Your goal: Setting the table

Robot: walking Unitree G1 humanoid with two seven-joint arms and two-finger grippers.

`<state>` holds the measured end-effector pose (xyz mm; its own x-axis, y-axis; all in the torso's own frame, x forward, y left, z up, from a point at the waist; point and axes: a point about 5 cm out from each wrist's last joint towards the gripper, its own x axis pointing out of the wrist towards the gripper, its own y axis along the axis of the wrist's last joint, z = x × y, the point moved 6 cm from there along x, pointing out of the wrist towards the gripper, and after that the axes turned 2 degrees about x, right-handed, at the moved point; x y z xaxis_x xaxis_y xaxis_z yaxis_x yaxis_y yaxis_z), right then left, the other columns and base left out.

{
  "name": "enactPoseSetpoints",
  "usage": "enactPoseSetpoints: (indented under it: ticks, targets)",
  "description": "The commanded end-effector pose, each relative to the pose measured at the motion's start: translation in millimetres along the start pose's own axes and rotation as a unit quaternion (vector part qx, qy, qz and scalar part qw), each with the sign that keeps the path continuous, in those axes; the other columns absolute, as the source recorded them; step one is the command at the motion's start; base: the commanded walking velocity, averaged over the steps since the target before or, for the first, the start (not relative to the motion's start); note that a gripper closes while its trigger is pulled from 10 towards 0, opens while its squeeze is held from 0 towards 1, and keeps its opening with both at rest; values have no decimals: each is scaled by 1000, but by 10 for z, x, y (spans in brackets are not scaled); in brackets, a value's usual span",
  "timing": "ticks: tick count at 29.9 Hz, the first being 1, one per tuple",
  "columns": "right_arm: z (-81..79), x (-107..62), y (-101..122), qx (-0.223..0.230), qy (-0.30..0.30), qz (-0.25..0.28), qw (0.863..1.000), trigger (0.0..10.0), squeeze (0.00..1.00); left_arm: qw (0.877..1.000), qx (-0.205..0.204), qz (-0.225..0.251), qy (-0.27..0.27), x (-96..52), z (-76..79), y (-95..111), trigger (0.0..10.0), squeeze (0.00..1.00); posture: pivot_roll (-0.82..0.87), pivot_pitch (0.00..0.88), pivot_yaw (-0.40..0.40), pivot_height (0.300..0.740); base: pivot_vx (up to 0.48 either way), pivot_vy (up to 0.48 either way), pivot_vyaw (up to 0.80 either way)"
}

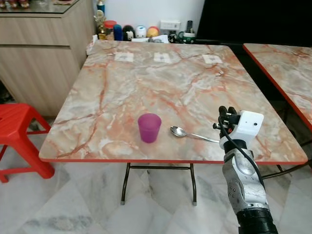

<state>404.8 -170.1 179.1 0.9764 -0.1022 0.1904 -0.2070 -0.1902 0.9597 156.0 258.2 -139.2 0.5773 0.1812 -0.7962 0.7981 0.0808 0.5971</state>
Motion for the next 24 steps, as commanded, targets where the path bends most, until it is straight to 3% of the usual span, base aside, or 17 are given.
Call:
enactPoseSetpoints:
  ticks: [1, 10, 24]
  targets:
    - [30, 8, 19, -2, -4, 2, 1000, 10000, 0, 1000, 0, -18, -1, -30, 11, -127, 10000, 0, 93, 143, -37, 740, 0, 0, 0]
    - [50, 13, 26, -5, -5, 4, 1000, 10000, 0, 1000, 0, -20, -2, -30, 9, -131, 10000, 0, 94, 138, -35, 740, 0, 0, 0]
    - [9, 10, 18, -8, 2, 6, 1000, 10000, 0, 1000, 2, -21, -3, -34, 8, -144, 10000, 0, 98, 121, -32, 740, 296, 0, 0]
